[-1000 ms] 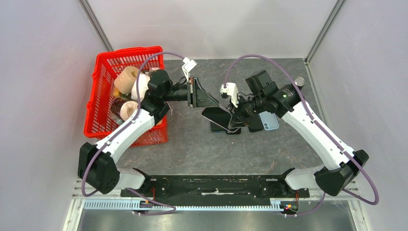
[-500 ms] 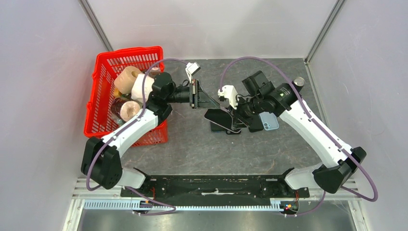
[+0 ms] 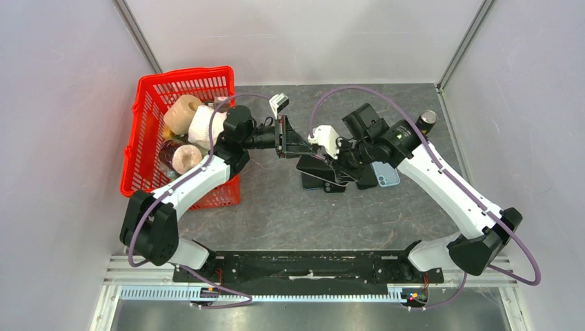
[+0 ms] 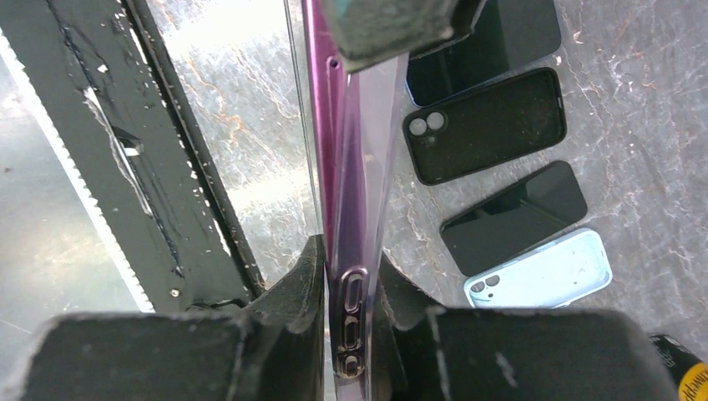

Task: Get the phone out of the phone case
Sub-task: Remove the phone case from the phone.

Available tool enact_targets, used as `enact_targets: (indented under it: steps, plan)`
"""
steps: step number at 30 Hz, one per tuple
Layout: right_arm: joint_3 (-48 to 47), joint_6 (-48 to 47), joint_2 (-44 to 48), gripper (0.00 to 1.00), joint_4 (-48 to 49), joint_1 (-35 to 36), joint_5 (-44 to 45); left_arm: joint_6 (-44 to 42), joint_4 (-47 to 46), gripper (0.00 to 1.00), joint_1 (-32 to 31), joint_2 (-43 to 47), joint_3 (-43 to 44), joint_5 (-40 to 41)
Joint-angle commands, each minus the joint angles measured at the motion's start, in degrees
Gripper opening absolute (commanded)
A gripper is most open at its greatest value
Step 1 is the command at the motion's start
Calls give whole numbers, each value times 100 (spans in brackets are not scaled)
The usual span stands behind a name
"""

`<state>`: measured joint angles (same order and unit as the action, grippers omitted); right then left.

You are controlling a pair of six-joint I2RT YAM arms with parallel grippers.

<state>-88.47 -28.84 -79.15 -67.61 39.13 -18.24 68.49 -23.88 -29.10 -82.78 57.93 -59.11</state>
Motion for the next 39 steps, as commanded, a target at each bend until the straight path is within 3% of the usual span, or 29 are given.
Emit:
enact_targets:
  steps: [1,9,16,25,29,34,39]
  plan:
    - [-552,-421,154,0,1356,163,593,1158,1353,2,-17,-334,-273,1182]
    - [-450,-487,208,0,1342,165,654,1064,1373,2,-12,-366,-267,1240]
    - [-108,-569,368,0,1207,160,475,260,1395,3,194,-162,264,1094]
    - [-39,-587,540,0,793,2,-294,-938,1760,40,551,-126,1343,251]
    - [-154,-512,606,0,528,-207,-909,-2817,3360,51,829,-214,2292,-125]
    - [-380,-420,667,0,195,-521,-1749,-6732,6406,70,1147,-199,3808,2]
    - [-553,-366,686,0,-36,-728,-2310,-9805,8052,84,1206,294,3914,330]
